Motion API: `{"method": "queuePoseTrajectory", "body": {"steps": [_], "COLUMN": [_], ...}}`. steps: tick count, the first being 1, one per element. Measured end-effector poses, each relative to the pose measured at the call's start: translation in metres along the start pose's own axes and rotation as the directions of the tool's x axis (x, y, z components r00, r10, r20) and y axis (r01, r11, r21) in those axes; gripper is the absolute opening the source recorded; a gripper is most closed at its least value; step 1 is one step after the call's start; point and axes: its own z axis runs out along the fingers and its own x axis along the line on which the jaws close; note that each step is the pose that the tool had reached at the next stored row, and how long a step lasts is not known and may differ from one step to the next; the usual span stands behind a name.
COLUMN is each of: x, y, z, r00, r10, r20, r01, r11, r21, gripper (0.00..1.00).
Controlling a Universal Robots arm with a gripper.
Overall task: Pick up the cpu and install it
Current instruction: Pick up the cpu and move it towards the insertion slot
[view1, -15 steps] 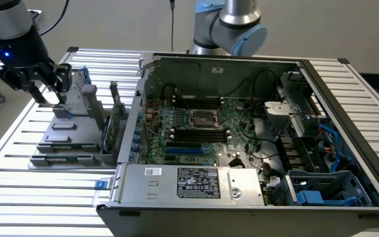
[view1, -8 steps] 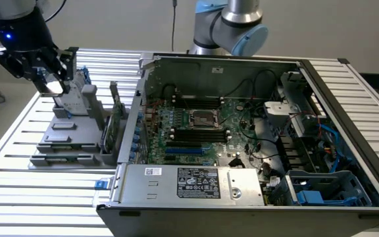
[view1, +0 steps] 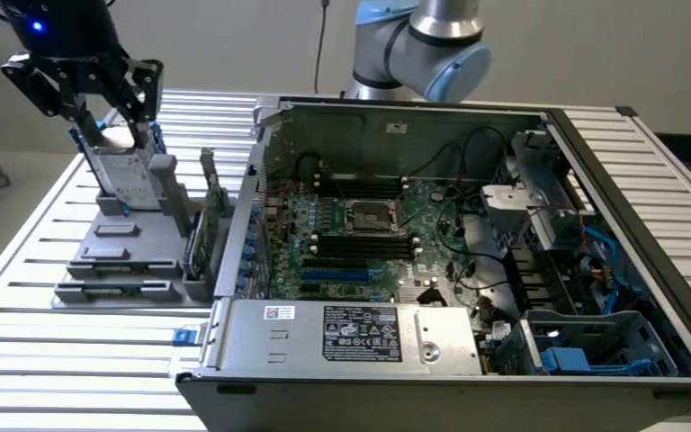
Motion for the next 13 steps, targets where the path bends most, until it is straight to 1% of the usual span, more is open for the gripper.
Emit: {"method": "queuePoseTrajectory", "body": {"steps": [4,10,11,13], "x": [-0.018,-0.044,-0.053,-0.062], "y": [0.0003,0.0004,0.0003,0.0002], "z": [-0.0136,-0.0299,-0.0343,-0.0376], "r00": [1.0,1.0,0.9999,0.9999], "r10": [0.0,0.001,0.001,0.002], "r20": [-0.0027,-0.0091,-0.0123,-0.0168], "r01": [0.0,-0.001,-0.001,-0.002], "r11": [1.0,1.0,1.0,1.0], "r21": [-0.001,-0.0019,-0.0022,-0.0024], "gripper": [0.55,0.55,0.55,0.55]}}
